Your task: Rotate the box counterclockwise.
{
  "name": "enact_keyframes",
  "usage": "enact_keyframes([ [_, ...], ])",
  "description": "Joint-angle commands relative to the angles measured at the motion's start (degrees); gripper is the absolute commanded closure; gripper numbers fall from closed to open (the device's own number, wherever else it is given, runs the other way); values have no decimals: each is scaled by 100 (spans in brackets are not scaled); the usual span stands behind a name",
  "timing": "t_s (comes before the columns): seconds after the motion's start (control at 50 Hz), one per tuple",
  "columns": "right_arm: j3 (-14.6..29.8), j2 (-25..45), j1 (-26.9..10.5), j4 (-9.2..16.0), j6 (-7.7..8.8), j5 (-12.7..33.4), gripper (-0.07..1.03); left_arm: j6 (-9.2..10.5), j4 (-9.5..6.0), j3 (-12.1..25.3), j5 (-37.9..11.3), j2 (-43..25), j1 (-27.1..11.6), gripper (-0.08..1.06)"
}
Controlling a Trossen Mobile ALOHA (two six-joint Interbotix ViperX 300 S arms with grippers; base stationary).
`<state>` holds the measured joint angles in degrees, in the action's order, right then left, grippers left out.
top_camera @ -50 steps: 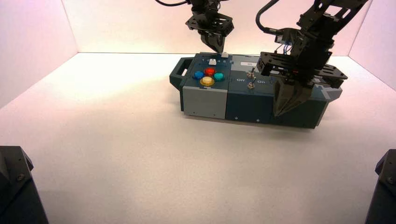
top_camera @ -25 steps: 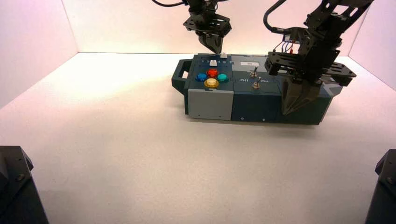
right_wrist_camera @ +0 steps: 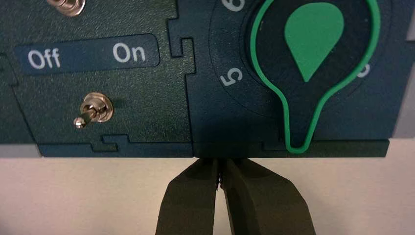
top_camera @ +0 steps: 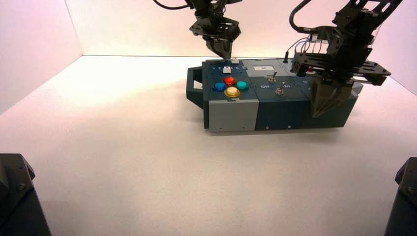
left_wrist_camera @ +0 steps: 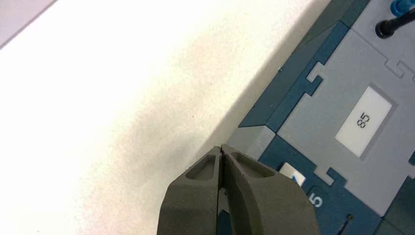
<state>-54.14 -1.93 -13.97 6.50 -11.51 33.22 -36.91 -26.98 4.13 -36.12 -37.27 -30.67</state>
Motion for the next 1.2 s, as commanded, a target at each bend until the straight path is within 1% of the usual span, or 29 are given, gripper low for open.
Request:
enact_keyframes([
  [0.02, 422, -53, 44, -79, -9, -9, 98, -105, -44, -325, -62, 79, -105, 101],
  [0.14, 554, 70, 44, -149, -9, 18, 98, -132, -70, -457, -26, 176, -105, 101],
  [0.22, 659, 202, 44, -220, -9, 26, 98, -185, -70, -589, 18, 264, -114, 101],
  [0.46, 738, 413, 44, -352, -9, 18, 98, -229, -105, -914, 132, 431, -114, 101],
  [0.54, 800, 466, 44, -396, -9, 0, 98, -220, -158, -993, 167, 492, -123, 101],
  [0.58, 826, 492, 44, -404, -9, -9, 98, -229, -220, -1028, 185, 519, -132, 101],
  [0.72, 940, 624, 44, -483, -9, -9, 98, -246, -299, -1116, 202, 598, -202, 101],
  [0.96, 1037, 782, 44, -606, 0, -18, 98, -255, -316, -1345, 272, 738, -352, 101],
  [1.1, 1072, 800, 44, -606, 9, -26, 98, -255, -325, -1538, 360, 835, -413, 101],
  [1.2, 1134, 809, 44, -650, 18, -35, 98, -255, -334, -1635, 404, 879, -457, 101],
])
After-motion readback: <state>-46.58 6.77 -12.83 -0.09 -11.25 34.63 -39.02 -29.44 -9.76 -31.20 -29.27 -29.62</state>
